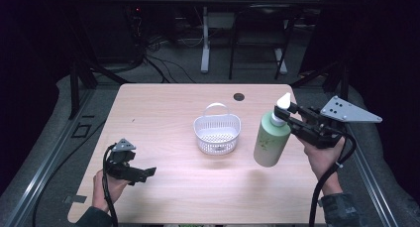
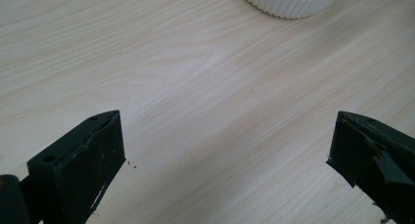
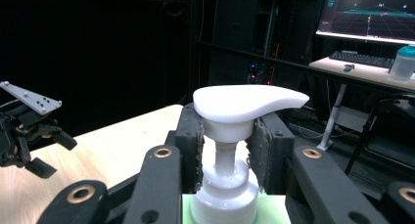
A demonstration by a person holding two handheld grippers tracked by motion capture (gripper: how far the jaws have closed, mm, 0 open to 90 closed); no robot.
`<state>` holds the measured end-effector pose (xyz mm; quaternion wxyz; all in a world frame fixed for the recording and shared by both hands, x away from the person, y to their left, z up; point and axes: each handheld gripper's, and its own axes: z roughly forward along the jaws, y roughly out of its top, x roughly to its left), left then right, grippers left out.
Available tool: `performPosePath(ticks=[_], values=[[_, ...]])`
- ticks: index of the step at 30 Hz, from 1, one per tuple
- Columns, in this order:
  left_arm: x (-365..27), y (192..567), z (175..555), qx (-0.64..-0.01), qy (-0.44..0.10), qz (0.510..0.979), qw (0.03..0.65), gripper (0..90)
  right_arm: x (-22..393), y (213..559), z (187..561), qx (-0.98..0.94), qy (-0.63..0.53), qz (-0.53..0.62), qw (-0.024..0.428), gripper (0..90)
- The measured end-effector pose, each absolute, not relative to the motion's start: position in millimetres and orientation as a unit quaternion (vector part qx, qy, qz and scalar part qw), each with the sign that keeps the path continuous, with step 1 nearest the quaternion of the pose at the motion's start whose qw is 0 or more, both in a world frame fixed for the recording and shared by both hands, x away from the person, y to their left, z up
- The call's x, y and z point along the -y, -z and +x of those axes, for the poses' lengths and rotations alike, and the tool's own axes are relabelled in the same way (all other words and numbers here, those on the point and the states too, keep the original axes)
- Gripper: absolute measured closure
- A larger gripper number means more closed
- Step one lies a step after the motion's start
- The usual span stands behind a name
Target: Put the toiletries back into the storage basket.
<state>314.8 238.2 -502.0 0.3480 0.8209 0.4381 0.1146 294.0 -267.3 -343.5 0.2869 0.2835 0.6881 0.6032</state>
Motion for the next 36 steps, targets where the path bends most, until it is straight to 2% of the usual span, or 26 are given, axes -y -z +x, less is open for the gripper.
performPosePath(ticks=[36], values=[[-237, 502, 316, -0.432, -0.111, 0.826, 0.345, 0.0, 257, 314, 305, -0.691, -0.607, 0.263, 0.292, 68.2]])
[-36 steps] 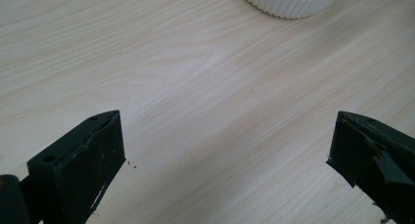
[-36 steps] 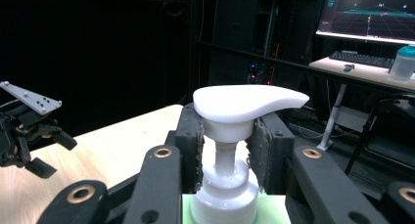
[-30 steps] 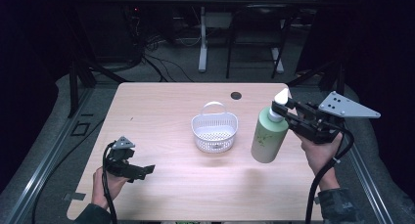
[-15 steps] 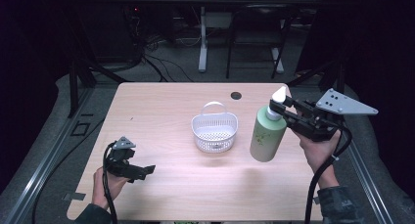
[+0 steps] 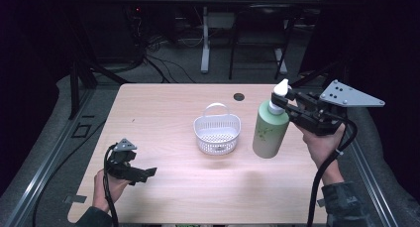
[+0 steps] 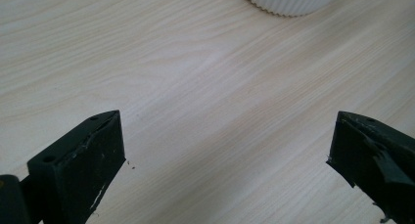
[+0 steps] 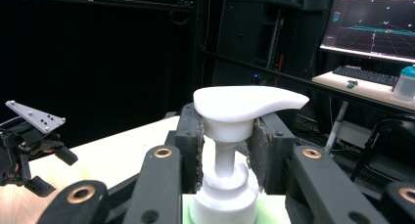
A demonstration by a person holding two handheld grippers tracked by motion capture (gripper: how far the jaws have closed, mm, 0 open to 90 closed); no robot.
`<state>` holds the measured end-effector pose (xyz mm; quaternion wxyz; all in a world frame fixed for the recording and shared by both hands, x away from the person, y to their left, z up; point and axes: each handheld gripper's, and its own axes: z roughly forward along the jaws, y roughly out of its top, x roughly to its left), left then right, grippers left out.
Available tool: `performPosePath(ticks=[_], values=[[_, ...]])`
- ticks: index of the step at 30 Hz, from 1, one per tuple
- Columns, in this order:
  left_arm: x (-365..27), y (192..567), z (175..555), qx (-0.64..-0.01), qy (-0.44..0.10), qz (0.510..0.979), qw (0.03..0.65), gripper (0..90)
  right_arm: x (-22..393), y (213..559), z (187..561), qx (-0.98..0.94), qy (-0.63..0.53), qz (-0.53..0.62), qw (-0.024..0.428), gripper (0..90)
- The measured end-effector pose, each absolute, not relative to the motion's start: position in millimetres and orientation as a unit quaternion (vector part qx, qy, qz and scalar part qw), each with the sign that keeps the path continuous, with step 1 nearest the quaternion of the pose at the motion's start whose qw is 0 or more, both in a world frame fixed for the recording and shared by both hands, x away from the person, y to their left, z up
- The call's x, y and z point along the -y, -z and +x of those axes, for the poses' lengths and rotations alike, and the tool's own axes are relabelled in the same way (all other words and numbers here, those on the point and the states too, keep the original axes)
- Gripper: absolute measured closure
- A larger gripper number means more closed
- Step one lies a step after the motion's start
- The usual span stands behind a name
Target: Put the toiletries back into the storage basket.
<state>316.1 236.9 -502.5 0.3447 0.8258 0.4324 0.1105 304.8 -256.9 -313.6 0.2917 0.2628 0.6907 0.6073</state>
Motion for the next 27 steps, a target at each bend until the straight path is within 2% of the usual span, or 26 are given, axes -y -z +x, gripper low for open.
performPosePath(ticks=[27], values=[[-235, 503, 316, -0.43, -0.111, 0.826, 0.347, 0.0, 232, 297, 320, -0.698, -0.613, 0.243, 0.28, 68.1]])
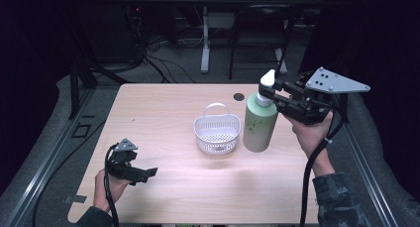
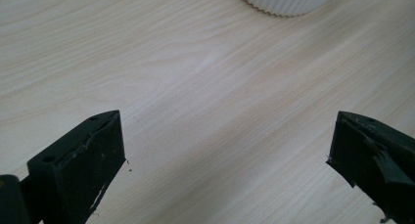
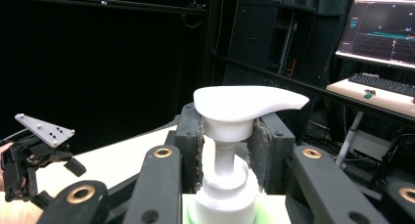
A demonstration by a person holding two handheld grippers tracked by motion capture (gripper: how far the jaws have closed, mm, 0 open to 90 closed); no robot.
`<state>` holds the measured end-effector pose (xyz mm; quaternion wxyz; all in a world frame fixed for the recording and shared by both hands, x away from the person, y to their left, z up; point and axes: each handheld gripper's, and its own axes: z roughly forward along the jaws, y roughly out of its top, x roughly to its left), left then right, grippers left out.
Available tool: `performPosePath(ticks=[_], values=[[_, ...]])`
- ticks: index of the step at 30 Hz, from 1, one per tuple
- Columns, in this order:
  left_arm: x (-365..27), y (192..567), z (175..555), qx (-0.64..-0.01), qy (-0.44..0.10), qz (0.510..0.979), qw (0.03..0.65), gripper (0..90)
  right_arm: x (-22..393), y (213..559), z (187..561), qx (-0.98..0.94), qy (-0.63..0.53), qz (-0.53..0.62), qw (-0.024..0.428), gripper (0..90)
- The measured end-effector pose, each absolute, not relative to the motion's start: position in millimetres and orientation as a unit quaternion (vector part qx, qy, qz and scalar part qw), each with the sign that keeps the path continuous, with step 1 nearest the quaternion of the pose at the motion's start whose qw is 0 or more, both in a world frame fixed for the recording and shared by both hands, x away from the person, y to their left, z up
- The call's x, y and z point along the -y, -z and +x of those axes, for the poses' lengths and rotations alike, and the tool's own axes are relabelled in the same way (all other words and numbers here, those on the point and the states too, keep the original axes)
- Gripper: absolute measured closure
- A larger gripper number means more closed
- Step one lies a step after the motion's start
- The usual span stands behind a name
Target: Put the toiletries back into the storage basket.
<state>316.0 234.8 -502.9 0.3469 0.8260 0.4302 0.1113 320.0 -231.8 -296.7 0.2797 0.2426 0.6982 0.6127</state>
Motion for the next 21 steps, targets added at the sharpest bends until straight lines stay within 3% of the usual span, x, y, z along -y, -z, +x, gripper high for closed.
performPosePath(ticks=[21], values=[[-236, 502, 316, -0.429, -0.113, 0.827, 0.346, 0.0, 214, 287, 332, -0.697, -0.618, 0.234, 0.279, 68.1]])
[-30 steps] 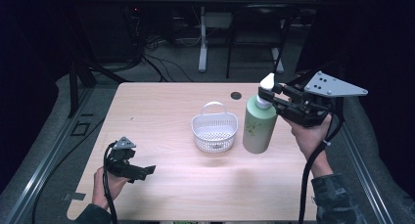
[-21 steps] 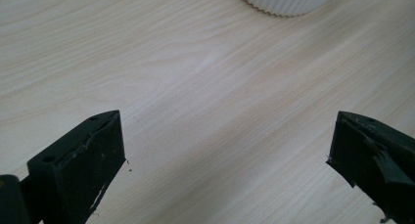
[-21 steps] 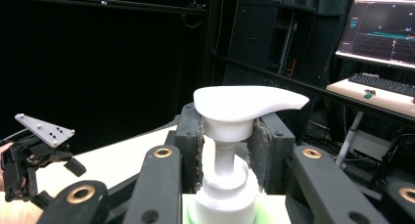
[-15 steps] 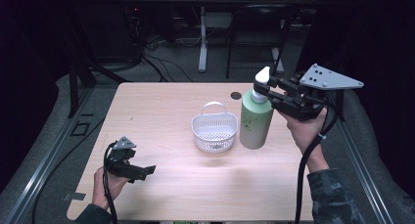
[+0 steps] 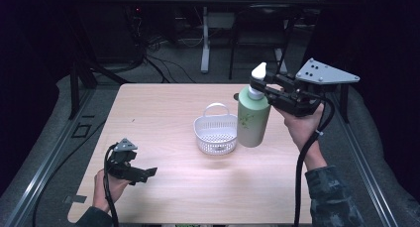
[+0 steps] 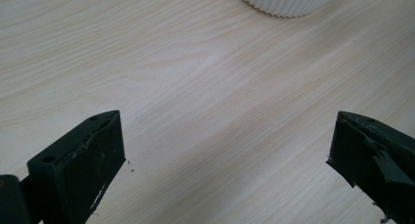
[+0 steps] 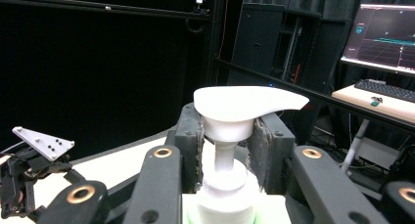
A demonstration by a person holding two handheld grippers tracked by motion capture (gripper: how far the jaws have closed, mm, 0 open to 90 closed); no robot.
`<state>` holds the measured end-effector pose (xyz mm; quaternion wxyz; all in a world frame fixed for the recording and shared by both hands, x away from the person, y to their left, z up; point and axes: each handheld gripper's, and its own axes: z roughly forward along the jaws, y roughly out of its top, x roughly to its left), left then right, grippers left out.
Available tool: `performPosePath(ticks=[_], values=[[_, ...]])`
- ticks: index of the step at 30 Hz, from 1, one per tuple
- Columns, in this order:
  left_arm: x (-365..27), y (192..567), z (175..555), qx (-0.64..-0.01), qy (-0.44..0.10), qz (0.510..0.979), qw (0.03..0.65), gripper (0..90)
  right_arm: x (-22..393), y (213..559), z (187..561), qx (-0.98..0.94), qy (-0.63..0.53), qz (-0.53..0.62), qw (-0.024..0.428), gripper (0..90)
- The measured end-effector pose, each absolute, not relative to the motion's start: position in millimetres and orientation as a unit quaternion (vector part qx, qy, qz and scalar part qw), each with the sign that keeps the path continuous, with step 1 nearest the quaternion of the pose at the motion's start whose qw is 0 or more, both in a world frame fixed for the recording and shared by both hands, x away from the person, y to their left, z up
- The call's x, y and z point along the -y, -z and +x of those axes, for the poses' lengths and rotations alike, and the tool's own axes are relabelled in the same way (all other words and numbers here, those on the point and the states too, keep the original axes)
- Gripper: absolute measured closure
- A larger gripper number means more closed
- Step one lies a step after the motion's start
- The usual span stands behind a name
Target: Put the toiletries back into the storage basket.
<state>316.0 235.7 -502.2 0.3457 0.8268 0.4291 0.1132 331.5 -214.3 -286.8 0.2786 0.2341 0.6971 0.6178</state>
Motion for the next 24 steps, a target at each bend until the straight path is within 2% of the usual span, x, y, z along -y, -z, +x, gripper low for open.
performPosePath(ticks=[24], values=[[-234, 502, 316, -0.423, -0.112, 0.828, 0.35, 0.0, 195, 283, 343, -0.698, -0.613, 0.238, 0.283, 68.1]])
